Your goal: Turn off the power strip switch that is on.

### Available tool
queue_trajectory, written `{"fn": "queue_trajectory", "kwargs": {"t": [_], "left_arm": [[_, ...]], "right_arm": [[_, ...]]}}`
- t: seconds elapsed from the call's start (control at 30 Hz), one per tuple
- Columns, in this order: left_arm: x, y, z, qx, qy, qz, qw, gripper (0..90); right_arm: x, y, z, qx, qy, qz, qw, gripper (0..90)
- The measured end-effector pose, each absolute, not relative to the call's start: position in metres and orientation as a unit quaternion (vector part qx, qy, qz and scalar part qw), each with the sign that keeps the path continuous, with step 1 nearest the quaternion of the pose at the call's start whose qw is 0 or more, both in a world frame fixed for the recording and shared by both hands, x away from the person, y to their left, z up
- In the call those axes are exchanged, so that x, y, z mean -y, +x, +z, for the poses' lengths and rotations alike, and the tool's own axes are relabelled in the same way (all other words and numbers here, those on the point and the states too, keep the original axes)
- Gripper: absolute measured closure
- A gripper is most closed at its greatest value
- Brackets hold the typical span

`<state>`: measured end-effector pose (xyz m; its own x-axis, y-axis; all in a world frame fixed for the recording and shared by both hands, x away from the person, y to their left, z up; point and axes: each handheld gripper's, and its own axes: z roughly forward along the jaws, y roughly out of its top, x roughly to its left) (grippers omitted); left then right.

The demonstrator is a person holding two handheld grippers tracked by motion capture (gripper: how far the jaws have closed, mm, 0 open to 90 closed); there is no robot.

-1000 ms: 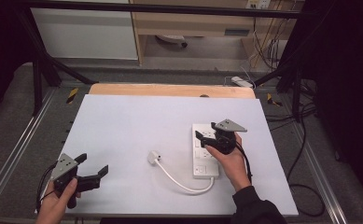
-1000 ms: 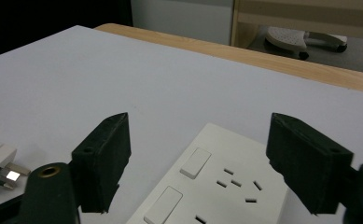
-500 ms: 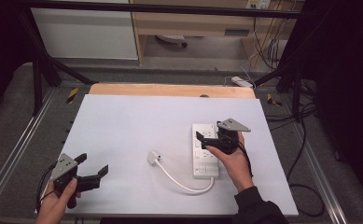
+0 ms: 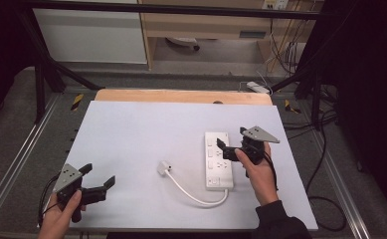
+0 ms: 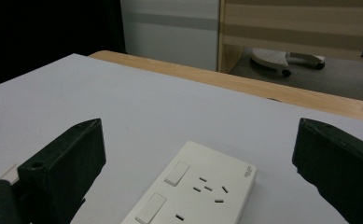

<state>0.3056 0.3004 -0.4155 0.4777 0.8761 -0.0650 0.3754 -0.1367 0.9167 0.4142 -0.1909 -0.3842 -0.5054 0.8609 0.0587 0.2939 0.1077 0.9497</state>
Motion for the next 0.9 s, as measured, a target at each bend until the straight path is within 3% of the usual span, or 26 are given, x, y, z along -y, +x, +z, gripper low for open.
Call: {"fn": "queue_trajectory", "kwargs": {"t": [0.9], "left_arm": [[-0.303, 0.305, -0.415, -0.446, 0.703, 0.256, 0.490, 5.0]], "right_arm": [[0.238, 0.384, -0.367, -0.660, 0.408, 0.536, 0.334, 2.4]]}}
